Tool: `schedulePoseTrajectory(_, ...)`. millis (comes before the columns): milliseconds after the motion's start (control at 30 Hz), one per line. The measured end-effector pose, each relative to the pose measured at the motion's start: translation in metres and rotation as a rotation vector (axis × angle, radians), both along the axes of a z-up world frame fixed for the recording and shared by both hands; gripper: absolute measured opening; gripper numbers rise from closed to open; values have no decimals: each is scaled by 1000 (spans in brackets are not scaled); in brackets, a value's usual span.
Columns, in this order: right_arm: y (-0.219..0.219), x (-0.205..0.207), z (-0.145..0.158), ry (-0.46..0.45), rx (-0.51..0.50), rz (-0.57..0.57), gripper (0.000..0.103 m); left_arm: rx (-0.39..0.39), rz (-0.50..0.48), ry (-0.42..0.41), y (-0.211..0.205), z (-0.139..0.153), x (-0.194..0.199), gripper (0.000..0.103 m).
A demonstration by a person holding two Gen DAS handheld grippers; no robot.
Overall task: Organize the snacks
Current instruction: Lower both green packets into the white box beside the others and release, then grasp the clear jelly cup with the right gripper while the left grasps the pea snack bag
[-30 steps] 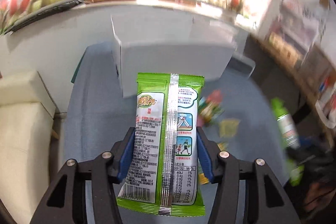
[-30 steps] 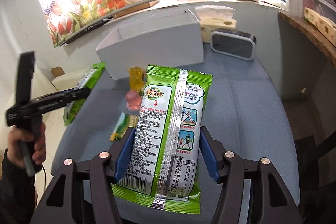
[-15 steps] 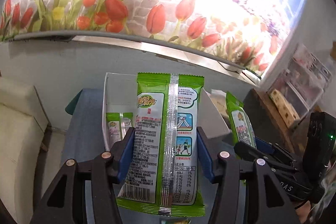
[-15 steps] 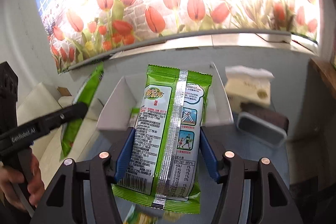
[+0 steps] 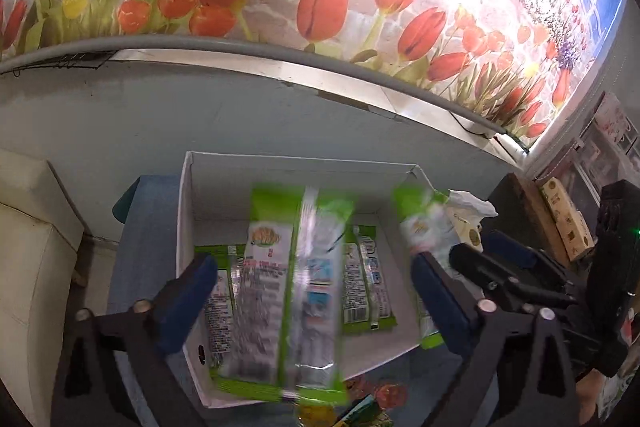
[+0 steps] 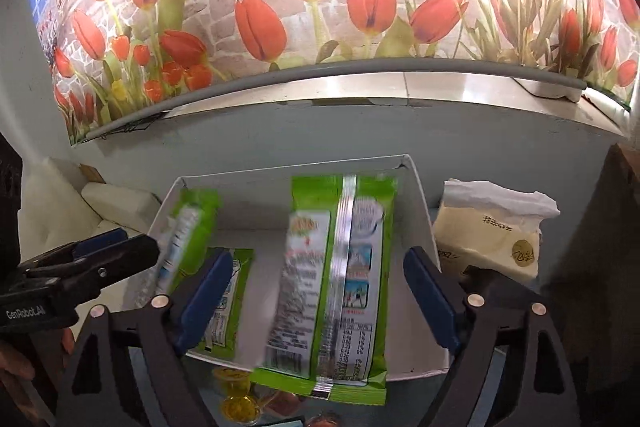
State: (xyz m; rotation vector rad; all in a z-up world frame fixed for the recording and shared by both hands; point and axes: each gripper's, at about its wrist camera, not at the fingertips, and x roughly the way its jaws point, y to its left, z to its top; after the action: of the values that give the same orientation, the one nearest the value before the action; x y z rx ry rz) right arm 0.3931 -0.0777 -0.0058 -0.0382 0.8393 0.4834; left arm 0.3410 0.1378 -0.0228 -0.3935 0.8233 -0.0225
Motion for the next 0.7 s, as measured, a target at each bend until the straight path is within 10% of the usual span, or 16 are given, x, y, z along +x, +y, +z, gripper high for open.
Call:
schedulePoseTrajectory(333,-20,-14,2,-5,9,-24,91,-6,-11,10,-1,1,-9,101)
schedulePoseTrajectory(700,-48,-123,-11,-67,-27,6,91,110,-48,-72,-27,14,-98,102)
